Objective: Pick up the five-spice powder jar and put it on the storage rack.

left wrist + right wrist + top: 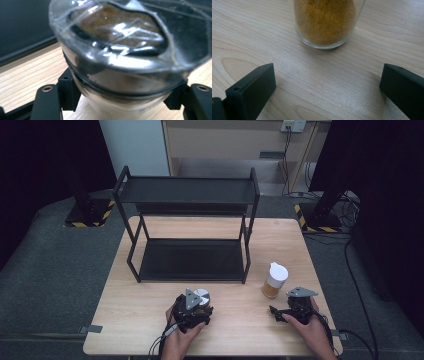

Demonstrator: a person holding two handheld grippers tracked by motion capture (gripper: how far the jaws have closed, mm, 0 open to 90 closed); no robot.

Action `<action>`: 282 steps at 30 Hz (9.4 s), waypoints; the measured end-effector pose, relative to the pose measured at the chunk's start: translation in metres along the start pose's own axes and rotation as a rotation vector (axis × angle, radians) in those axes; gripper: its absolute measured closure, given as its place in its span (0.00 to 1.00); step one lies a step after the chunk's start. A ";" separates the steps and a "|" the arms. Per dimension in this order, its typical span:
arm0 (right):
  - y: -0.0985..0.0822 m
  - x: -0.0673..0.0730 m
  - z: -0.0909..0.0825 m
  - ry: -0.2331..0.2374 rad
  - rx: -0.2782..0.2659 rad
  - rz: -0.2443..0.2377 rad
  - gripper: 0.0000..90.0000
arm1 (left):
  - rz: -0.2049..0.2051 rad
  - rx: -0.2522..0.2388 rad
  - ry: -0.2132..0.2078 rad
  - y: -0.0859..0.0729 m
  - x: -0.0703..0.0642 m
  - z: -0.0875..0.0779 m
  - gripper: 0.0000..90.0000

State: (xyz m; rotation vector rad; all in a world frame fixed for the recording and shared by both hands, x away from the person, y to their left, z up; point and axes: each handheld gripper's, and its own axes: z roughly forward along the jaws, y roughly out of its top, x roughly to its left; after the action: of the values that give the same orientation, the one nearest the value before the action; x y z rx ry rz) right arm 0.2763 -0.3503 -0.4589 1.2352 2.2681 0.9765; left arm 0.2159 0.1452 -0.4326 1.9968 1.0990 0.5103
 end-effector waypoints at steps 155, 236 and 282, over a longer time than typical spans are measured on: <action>-0.001 0.000 -0.001 0.003 -0.002 0.000 0.02 | -0.132 0.011 0.277 0.043 0.121 0.053 0.21; -0.001 0.000 -0.001 0.002 -0.001 0.000 0.02 | 0.004 0.129 0.100 0.008 0.018 0.023 0.03; -0.002 0.000 -0.002 0.003 0.000 0.001 0.02 | -0.021 0.123 0.077 -0.002 0.032 0.030 0.00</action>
State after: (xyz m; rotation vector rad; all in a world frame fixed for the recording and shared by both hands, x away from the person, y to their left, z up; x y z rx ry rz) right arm 0.2740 -0.3513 -0.4589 1.2357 2.2699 0.9800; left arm 0.2518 0.1600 -0.4531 2.0845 1.2232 0.5234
